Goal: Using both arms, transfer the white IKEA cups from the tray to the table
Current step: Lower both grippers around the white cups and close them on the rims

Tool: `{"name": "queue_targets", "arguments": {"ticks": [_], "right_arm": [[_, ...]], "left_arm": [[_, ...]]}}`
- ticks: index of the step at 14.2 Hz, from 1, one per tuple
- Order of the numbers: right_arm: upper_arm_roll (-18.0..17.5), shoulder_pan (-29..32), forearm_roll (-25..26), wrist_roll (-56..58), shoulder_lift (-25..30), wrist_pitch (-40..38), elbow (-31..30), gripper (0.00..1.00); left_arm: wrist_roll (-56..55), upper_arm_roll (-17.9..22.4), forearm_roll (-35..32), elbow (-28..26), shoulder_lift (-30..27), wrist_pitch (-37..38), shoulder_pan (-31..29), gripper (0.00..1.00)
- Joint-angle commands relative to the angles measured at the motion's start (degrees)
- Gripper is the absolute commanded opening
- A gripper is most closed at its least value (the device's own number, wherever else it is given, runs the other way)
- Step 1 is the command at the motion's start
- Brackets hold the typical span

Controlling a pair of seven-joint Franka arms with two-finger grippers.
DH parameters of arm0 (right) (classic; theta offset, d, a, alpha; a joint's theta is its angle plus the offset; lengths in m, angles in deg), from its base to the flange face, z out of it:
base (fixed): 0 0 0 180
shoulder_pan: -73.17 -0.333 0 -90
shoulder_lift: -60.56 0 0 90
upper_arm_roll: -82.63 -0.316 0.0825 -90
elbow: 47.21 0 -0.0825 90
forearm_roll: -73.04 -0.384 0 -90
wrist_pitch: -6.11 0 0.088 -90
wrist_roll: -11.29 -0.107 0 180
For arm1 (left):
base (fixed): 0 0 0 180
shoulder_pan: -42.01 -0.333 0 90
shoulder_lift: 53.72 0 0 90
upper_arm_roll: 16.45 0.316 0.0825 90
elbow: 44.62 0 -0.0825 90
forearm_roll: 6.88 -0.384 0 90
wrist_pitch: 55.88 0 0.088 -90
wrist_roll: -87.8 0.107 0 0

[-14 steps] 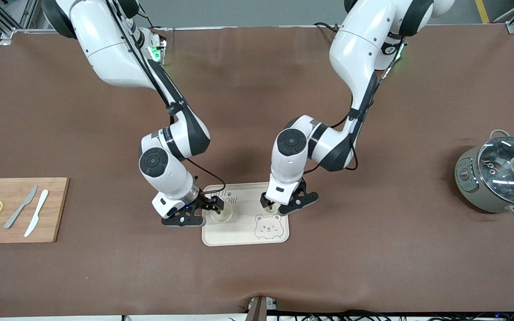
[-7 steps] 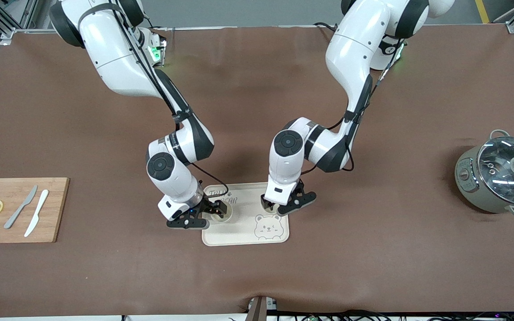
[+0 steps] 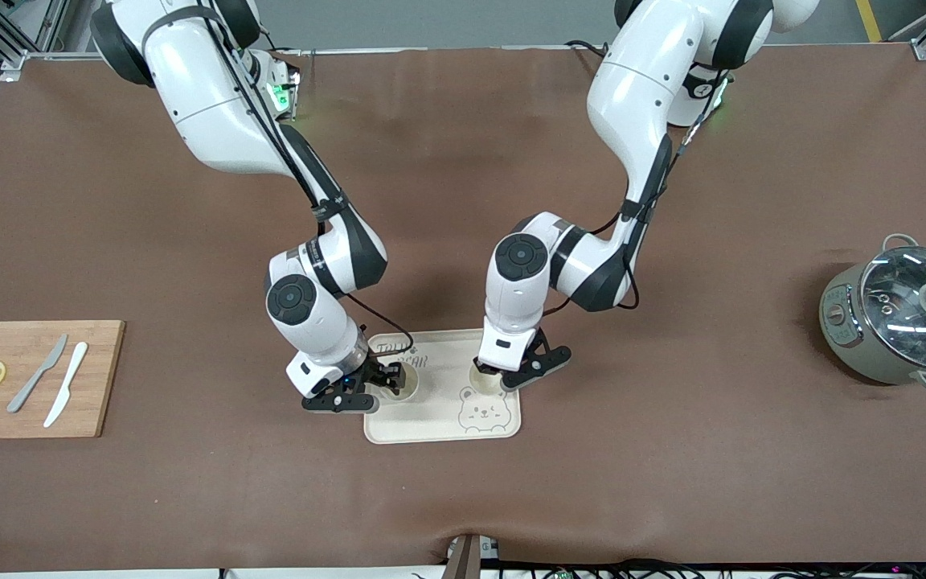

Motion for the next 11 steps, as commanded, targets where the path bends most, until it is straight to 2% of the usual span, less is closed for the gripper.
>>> {"name": "queue_targets", "arguments": {"ticks": [1, 3, 6, 11], "right_arm": [[0.49, -0.59, -0.13, -1.05, -1.01, -0.16, 1.44, 0.26], [0.50, -0.59, -0.13, -1.05, -1.10, -0.16, 1.44, 0.12], [0.50, -0.59, -0.04, -1.05, -1.10, -0.07, 1.44, 0.01], [0.50, -0.67, -0.04, -0.96, -1.10, -0.16, 1.44, 0.00]], "left_arm": [[-3.18, 0.62, -1.09, 0.98, -0.43, -0.39, 0.15, 0.00], [-3.18, 0.45, -0.92, 0.89, -1.57, 0.57, -0.21, 0.00], [-2.22, 0.53, -1.09, 0.89, -3.76, 4.00, -2.22, 0.00], [2.95, 0.53, -1.36, 0.63, -5.61, 8.12, -5.21, 0.00]]}}
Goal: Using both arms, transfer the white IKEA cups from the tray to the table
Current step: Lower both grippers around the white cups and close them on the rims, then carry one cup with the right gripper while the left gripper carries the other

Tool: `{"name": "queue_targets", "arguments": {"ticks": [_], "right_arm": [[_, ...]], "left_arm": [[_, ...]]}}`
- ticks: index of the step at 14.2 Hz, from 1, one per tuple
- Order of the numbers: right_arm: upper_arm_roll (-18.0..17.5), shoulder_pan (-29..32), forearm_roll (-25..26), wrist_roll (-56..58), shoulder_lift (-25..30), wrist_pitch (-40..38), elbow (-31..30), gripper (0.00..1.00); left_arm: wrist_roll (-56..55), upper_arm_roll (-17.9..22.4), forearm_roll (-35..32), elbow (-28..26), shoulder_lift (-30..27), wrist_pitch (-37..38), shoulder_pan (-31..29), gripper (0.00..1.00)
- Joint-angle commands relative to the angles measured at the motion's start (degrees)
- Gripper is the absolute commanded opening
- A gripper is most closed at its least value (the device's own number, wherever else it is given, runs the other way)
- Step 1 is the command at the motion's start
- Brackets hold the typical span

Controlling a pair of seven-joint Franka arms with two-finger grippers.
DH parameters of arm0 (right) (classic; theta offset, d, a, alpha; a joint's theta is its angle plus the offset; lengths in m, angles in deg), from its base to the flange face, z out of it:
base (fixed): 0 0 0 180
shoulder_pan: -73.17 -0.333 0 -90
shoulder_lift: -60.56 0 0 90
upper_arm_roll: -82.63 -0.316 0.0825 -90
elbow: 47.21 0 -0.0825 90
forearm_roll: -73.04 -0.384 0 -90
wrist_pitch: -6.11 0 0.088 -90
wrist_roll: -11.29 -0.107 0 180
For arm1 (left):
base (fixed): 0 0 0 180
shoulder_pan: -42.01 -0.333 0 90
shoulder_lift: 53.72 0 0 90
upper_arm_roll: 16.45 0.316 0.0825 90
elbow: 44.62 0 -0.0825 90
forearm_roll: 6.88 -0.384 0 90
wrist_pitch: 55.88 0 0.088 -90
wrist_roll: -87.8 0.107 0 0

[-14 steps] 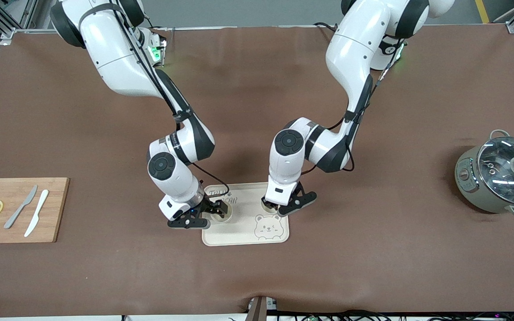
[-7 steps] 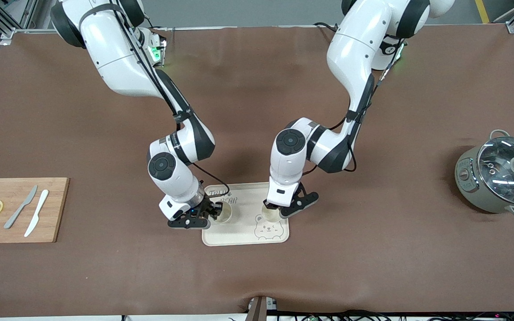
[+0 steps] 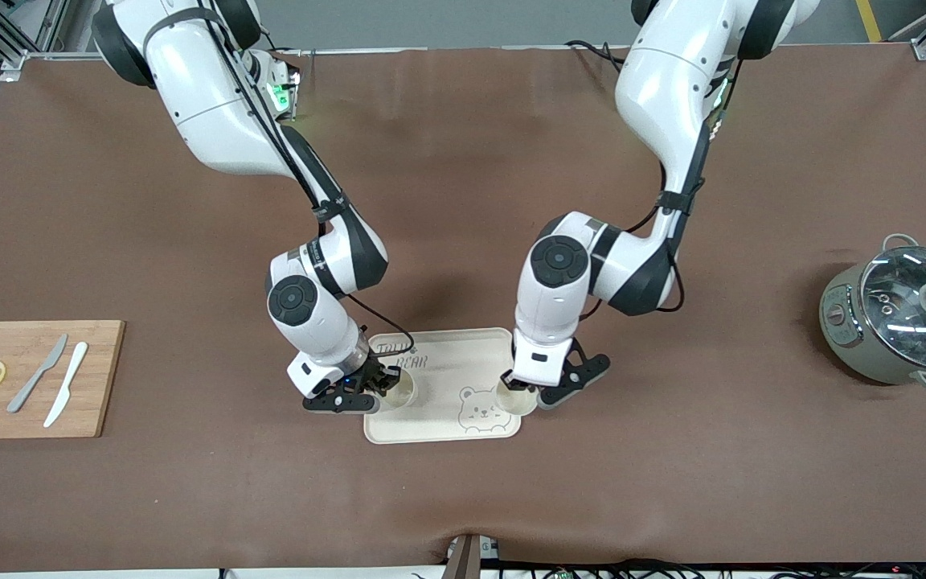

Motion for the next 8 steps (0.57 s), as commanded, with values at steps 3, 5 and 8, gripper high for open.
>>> {"name": "queue_targets", "arguments": {"ticks": [3, 5, 8], "right_arm": [[0.50, -0.64, -0.48, -0.64, 0.45, -1.19, 1.38, 0.00], [0.50, -0.03, -0.65, -0.37, 1.94, -3.90, 1.46, 0.00], [0.77, 0.59, -0.30, 0.15, 5.45, -11.20, 1.64, 0.00]], "left_arm": [[7.63, -0.10, -1.17, -0.92, -3.08, 6.30, -3.64, 0.00], [10.09, -0.02, -1.34, -1.01, -3.44, 8.06, -5.49, 0.00], [12.74, -0.02, -1.34, -1.18, -3.88, 9.91, -7.77, 0.00]]}}
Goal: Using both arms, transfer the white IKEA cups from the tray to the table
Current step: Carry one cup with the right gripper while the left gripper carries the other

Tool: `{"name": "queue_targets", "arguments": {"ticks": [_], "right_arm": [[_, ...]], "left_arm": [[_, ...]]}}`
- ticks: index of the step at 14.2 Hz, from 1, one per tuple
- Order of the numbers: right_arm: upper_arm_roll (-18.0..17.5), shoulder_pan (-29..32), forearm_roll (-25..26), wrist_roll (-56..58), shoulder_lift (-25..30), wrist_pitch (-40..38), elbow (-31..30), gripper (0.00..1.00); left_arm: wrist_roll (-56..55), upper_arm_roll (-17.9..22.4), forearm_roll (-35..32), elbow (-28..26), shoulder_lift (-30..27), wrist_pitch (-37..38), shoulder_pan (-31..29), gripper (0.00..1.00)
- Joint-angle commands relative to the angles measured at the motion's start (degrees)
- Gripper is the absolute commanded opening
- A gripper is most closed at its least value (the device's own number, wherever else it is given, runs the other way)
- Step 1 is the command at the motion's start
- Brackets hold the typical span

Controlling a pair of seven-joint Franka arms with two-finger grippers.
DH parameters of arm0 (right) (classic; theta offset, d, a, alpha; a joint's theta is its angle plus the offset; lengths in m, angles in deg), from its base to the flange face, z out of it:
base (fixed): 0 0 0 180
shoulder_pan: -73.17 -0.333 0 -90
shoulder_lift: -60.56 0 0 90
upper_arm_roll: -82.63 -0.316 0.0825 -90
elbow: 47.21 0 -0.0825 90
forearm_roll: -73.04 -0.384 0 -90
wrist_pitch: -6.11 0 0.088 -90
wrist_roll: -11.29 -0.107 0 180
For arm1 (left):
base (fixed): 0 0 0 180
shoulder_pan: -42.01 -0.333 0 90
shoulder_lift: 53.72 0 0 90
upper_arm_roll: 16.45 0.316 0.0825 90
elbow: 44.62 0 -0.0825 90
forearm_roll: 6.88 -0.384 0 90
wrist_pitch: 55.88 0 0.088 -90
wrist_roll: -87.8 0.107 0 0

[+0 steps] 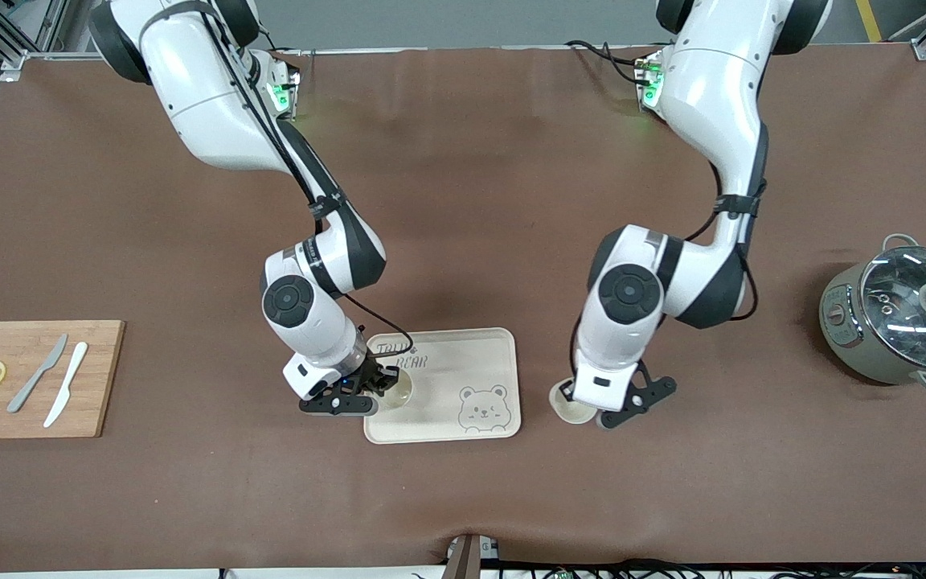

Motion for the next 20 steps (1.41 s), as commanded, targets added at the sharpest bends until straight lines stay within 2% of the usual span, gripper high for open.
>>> {"name": "queue_targets", "arguments": {"ticks": [1, 5, 8, 10, 12, 16, 20], "right_arm": [[0.03, 1.61, -0.30, 0.34, 4.64, -4.97, -0.80, 0.00], [0.03, 6.17, -0.47, 8.40, 10.52, -13.48, -0.97, 0.00], [-0.05, 11.71, -0.65, 19.90, 14.22, -20.51, -0.97, 0.00], [-0.05, 15.66, -0.65, 27.98, 15.45, -22.46, -0.97, 0.00], [-0.05, 19.97, -0.74, 35.90, 15.63, -23.34, -0.97, 0.00], [0.03, 25.78, -0.82, 47.16, 15.11, -23.17, -0.97, 0.00], [-0.14, 29.04, -1.00, 51.93, 12.92, -21.51, -1.06, 0.00]], "left_arm": [[1.21, -0.24, -1.31, -1.17, -1.67, 1.73, -1.89, 0.00], [3.84, -0.24, -2.36, -1.61, -1.58, 2.35, -6.20, 0.00], [6.22, -0.24, -2.63, -1.96, -1.58, 2.35, -8.66, 0.00], [7.10, -0.15, -3.24, -2.14, -1.23, 2.35, -10.33, 0.00], [7.37, -0.24, -6.48, -2.31, -0.96, 2.26, -11.91, 0.00], [6.76, -0.24, -8.77, -2.92, -0.70, 1.47, -14.03, 0.00], [4.04, -0.15, -10.45, -4.85, -0.61, -3.17, -15.70, 0.00]]}}
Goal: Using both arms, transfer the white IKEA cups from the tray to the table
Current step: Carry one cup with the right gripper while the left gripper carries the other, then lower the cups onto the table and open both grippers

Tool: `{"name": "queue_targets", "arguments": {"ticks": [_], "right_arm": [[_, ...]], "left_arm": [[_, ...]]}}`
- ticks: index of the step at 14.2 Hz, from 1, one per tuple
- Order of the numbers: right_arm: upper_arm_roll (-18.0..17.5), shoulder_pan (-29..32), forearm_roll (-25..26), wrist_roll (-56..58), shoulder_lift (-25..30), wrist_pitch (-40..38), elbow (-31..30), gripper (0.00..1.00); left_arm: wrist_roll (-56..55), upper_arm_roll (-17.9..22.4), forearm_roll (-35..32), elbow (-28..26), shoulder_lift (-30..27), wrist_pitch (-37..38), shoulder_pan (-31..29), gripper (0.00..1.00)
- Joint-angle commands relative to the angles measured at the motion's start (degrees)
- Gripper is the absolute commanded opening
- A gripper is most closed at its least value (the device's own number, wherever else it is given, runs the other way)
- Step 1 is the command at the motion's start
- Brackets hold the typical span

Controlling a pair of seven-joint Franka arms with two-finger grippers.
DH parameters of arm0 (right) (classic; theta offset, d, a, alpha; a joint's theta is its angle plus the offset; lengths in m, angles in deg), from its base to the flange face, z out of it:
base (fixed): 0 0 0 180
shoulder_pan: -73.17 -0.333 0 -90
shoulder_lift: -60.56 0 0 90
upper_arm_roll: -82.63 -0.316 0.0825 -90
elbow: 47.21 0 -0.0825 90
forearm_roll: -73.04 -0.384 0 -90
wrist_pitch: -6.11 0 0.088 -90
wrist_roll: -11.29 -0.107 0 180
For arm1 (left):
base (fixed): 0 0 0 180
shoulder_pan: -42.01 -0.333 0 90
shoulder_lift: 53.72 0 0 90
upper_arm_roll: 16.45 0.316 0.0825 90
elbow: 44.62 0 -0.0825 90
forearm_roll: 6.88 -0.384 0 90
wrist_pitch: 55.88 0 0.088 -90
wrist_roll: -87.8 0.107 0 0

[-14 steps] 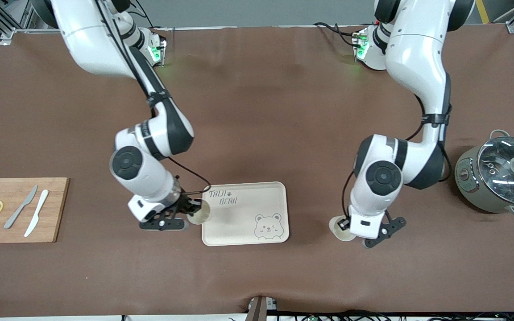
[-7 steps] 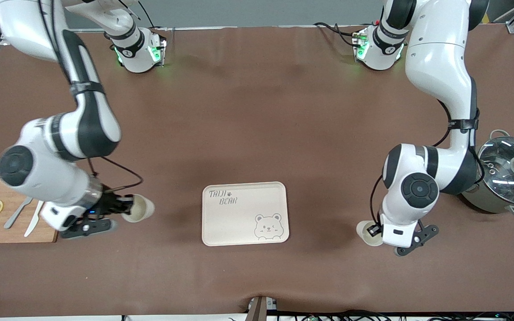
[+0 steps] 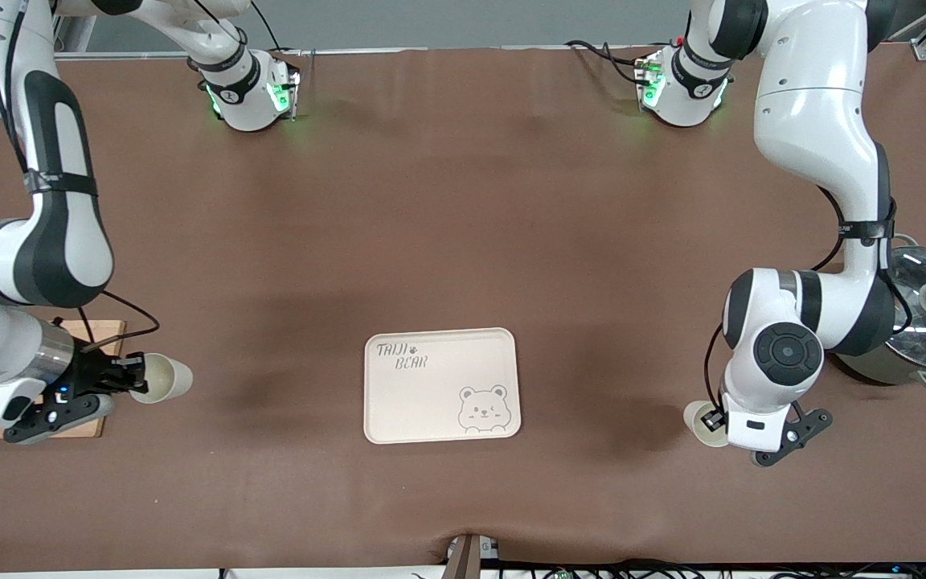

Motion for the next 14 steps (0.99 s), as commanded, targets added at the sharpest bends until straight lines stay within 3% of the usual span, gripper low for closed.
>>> {"name": "queue_targets", "arguments": {"ticks": [1, 9, 14], "right_arm": [[-1.22, 1.90, -1.02, 2.70, -1.92, 2.54, -0.41, 0.00], [-1.22, 2.87, -3.84, 8.86, -8.69, 13.09, -0.85, 0.00], [-1.31, 2.52, -4.54, 8.95, -11.77, 17.13, -0.85, 0.00]], "left_arm": [[-2.50, -0.24, -1.80, -2.70, -0.65, -5.18, -1.13, 0.00], [-5.84, 0.11, -4.53, -7.62, 0.32, -15.03, -3.06, 0.00], [-5.84, 0.11, -4.53, -8.59, 0.93, -16.53, -3.51, 0.00]]}}
